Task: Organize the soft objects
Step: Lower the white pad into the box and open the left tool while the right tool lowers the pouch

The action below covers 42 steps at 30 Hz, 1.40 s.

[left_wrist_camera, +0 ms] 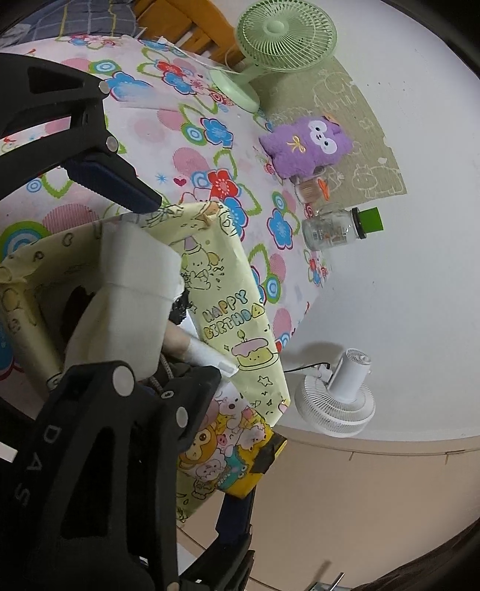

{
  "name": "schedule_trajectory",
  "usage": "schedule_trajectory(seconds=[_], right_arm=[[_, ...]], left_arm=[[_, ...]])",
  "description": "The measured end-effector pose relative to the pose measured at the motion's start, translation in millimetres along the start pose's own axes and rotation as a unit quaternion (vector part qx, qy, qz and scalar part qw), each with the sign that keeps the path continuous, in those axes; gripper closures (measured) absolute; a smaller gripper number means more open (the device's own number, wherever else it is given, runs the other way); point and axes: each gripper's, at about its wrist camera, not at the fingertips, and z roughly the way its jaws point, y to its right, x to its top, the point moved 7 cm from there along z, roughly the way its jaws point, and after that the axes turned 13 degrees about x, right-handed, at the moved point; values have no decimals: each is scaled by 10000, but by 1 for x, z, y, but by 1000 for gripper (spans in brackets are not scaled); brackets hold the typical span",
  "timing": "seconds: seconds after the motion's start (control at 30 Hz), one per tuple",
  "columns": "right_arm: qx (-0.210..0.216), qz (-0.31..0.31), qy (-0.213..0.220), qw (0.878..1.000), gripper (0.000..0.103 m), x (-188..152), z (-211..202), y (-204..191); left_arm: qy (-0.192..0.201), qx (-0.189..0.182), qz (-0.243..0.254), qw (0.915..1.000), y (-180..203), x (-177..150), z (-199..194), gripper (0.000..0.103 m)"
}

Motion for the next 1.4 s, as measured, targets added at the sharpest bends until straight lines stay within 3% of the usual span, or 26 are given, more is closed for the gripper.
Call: schedule_trajectory(seconds=[0.13, 0.63, 0.8, 1.4], right_arm=[[36, 2, -25, 10000, 18, 5, 8, -1], [162, 206, -214, 9994, 12, 12, 32, -6], [134, 94, -145, 9998, 8, 9, 28, -12], [43, 96, 139, 9998, 8, 0, -6, -27]], left_arm=[[54, 22, -41, 10000, -5, 8, 3, 3], [3, 66, -64, 10000, -16, 13, 17, 2], [16, 51, -10, 10000, -16, 11, 15, 2], [224, 118, 60, 9997, -23, 2, -15, 2]])
